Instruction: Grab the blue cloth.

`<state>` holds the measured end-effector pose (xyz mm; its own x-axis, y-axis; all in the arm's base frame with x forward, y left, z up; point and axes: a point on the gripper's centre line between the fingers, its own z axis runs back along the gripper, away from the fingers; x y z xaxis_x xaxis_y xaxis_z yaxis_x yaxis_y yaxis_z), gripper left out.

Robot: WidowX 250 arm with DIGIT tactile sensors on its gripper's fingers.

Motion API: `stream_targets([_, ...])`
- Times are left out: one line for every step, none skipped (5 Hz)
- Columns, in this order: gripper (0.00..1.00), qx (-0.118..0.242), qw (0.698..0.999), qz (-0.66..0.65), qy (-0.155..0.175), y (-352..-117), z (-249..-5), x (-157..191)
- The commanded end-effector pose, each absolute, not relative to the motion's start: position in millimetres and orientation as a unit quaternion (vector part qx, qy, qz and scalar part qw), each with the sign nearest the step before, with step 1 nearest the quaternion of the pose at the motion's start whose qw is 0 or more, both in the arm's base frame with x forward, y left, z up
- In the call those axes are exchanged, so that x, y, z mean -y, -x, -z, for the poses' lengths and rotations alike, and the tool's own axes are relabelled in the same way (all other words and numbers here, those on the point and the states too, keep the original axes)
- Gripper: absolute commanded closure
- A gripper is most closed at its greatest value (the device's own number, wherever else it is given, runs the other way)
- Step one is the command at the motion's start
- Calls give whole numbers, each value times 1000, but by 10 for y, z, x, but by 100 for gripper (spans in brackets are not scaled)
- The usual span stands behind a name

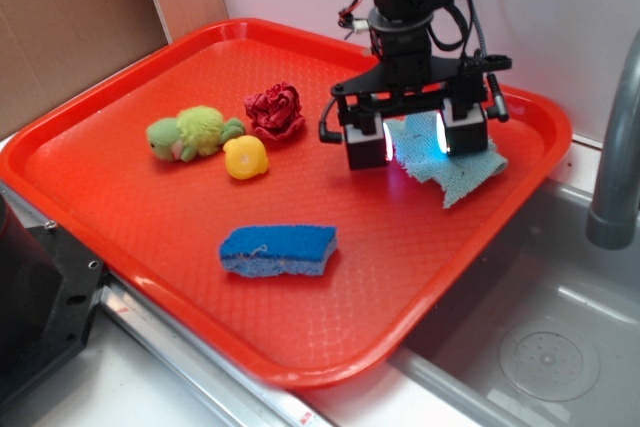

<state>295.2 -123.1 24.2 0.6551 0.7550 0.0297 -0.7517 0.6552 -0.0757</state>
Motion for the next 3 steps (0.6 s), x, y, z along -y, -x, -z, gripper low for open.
stream_targets([100,114,927,-357,-16,-3174,-342,1068])
stream_targets([100,115,925,-361,-22,-3186,-318,1069])
stream_targets([100,117,924,-363,-25,-3185,-320,1053])
